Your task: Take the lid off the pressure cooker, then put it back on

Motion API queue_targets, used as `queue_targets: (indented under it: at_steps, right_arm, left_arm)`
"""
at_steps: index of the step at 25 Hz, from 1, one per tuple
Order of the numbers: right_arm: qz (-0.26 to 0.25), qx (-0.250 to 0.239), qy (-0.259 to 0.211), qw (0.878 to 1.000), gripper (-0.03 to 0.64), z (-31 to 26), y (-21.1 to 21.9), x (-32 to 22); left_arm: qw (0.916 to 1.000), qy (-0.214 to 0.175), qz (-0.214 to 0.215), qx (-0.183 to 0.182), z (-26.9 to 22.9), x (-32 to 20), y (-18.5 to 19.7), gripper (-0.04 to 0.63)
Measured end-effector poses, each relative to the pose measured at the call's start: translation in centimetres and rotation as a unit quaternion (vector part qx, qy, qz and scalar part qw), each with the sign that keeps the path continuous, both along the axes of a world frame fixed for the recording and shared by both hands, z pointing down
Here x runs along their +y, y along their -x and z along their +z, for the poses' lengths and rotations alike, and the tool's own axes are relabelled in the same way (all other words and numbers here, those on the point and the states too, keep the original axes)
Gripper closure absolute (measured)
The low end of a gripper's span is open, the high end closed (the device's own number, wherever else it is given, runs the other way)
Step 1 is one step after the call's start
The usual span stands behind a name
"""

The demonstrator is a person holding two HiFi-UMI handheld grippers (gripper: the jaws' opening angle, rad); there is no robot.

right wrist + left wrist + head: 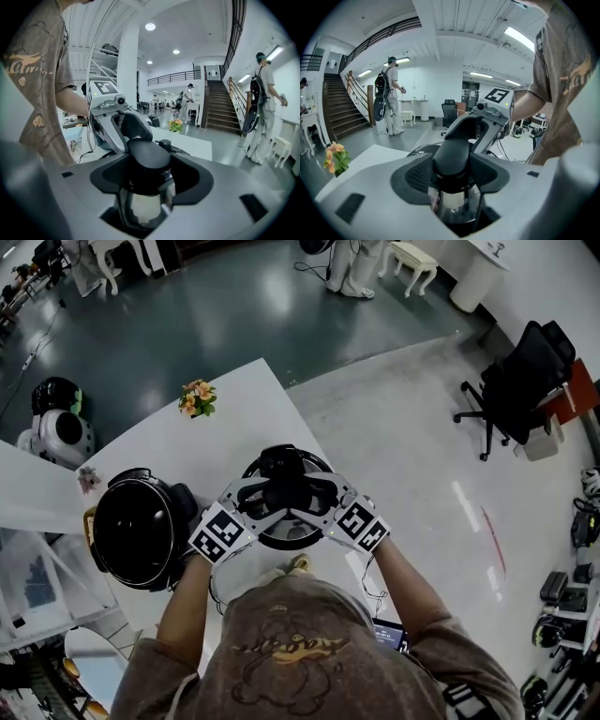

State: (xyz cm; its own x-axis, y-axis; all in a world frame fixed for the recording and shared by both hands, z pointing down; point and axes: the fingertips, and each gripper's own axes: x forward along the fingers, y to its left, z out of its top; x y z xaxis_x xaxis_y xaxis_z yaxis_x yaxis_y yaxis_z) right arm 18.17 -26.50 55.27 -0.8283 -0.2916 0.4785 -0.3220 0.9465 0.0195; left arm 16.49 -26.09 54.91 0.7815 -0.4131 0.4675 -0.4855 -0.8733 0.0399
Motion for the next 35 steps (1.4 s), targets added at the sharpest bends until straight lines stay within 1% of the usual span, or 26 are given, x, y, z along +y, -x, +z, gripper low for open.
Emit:
queue_targets:
  at_steps: [3,6,10,15,25,30,35]
  right_arm:
    - [0.001,0.010,0.004,1.000,0.339,1.7,0.0,-0.2]
    - [0.006,0.016,0.008,1.000,0.339,3.1,0.0,-0.3]
    - [0.010,0.028,0.006,1.000,0.339,4.3,0.1,-0.5]
    - [0.021,0.032,0.016,0.999,0.339,5.6,-0.2,-0.6]
    - [0.033,0.048,0.018,0.998,0.341,7.2,-0.4,-0.8]
    - [0.034,0.047,0.020,0.998,0.339,7.3,-0.5,-1.0]
    - [0.053,0.028,0.028,0.998,0.337,6.3,-1.1,-1.0]
  left_arm:
    - [1.0000,0.005,0.001,-0.003,1.6,-0.2,0.0,0.343]
    - [0.9999,0.007,0.003,-0.014,2.8,-0.3,-0.1,0.342]
    - [0.9995,0.004,0.006,-0.030,4.1,-0.5,0.0,0.343]
    - [0.9992,0.006,0.008,-0.040,5.3,-0.6,-0.2,0.344]
    - [0.9975,-0.014,0.008,-0.069,6.7,-0.9,-0.4,0.344]
    - [0.9978,-0.012,0.002,-0.065,6.8,-1.1,-0.3,0.342]
    - [0.9990,-0.007,-0.021,-0.038,6.1,-1.1,-0.2,0.328]
